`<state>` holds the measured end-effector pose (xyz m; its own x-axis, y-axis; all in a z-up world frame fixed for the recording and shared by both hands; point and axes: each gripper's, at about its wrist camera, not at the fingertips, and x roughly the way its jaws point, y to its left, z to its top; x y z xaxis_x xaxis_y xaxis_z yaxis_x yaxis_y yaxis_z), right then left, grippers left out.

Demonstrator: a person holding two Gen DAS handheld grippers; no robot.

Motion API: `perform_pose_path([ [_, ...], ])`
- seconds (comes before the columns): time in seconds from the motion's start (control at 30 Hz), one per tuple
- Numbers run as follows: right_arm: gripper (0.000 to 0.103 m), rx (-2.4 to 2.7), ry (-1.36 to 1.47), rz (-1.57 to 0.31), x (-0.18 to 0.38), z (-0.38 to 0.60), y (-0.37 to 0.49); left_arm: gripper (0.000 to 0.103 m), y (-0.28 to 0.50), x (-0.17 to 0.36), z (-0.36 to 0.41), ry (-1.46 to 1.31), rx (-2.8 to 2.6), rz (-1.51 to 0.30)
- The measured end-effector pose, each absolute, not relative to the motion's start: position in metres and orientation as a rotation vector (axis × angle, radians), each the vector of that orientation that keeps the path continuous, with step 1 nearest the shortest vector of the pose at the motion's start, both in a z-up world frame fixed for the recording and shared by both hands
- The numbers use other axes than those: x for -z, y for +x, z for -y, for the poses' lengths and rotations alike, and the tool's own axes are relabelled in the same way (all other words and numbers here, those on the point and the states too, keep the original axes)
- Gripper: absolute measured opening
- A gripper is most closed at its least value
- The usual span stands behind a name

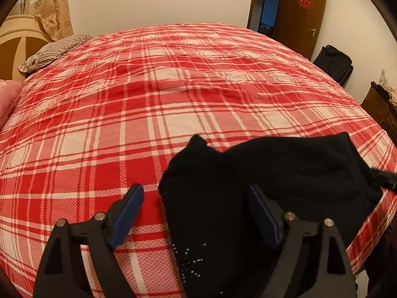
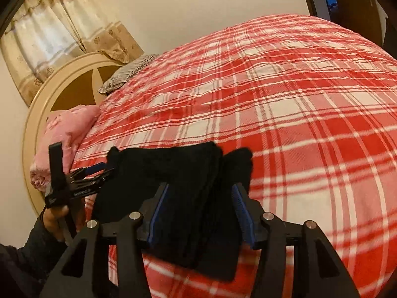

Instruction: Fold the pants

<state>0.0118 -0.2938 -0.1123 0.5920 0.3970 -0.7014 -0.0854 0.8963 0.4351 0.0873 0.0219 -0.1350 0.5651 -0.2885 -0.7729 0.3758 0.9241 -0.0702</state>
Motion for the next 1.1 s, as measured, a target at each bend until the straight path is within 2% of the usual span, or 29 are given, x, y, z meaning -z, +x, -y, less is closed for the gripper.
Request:
perform_pose_path([
  [0.4,0.053,-0.350,0.371,-0.990,0.140,0.275,0.046,0.097,0.096,0.152,-0.031,0.099,0.361,-0.912],
  [0.43,0.051,-0.366,0.366,-0.995,0.140,0.272,0.048,0.098,0.096,0.152,-0.031,0.106,0.360,-0.910],
  [0.53,0.028,-0.387,0.367,-1.007,0.141,0.268,0.052,0.099,0.097,0.154,-0.030,0.109,0.359,-0.909],
  [0.57,0.016,-0.394,0.374,-1.003,0.140,0.268,0.051,0.100,0.098,0.155,-0.030,0.106,0.359,-0.911],
  [0.6,0.013,-0.407,0.390,-0.990,0.136,0.269,0.050,0.103,0.098,0.156,-0.031,0.102,0.356,-0.914],
  [0.87,0.010,-0.425,0.383,-0.841,0.085,0.270,0.019,0.101,0.099,0.151,-0.036,0.062,0.360,-0.934],
  [1.1,0.011,-0.295,0.416,-0.960,0.134,0.298,0.028,0.101,0.083,0.115,-0.030,0.086,0.388,-0.841],
])
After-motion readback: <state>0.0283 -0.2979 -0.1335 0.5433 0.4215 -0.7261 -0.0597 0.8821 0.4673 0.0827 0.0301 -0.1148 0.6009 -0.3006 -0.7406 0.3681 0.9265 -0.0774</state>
